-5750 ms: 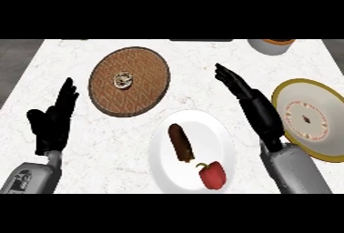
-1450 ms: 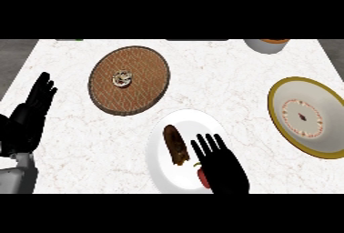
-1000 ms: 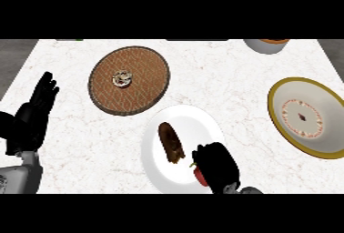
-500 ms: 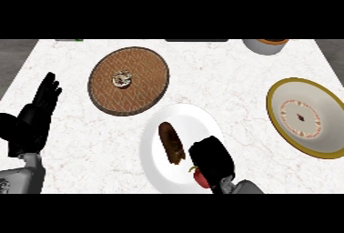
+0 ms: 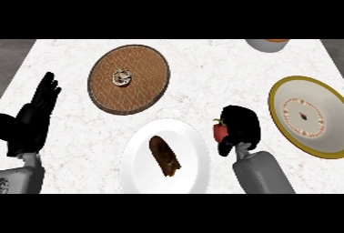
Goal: Pick the bell pepper from the plate and place it in the bowl
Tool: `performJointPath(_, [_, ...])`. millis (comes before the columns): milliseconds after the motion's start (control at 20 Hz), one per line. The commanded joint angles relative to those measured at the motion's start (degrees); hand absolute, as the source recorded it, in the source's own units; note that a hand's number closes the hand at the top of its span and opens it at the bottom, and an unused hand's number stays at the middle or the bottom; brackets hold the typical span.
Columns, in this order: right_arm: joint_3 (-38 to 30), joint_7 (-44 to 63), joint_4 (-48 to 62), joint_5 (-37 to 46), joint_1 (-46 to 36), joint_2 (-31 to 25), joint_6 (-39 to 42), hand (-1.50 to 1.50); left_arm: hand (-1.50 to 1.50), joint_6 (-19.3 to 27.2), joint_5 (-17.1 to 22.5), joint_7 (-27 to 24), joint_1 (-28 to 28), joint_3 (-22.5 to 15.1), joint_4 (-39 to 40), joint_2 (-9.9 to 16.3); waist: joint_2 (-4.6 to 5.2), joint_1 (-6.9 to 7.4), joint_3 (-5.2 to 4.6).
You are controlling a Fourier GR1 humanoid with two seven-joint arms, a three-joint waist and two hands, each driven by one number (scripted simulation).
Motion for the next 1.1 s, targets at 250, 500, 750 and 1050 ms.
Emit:
performJointPath(250, [-11.2, 22.9, 8.5, 7.3, -22.9, -0.6, -6.0, 1.50, 0.00, -0.6, -0.1, -0.5, -1.1, -0.3, 2.1, -0.3, -0.40, 1.39, -0.08])
performJointPath(500, [-8.9, 29.6, 1.9, 17.6, -26.5, -1.7, -11.1, 1.50, 0.00, -0.9, 0.4, 1.4, -1.2, 0.9, 0.6, 1.0, -0.89, 0.49, -0.07])
performJointPath(750, [-11.5, 31.0, -5.4, 19.3, -26.9, -1.7, -5.4, 1.50, 0.00, -0.8, -0.2, -1.5, 1.5, 0.6, 0.8, 0.0, -1.00, -0.30, -0.06])
performJointPath(1050, [-21.1, 22.9, -7.9, 14.4, -24.9, -7.4, -8.5, 1.50, 0.00, -0.1, -0.1, 2.4, 0.0, 0.0, -1.7, -1.1, -0.81, -0.28, 0.00])
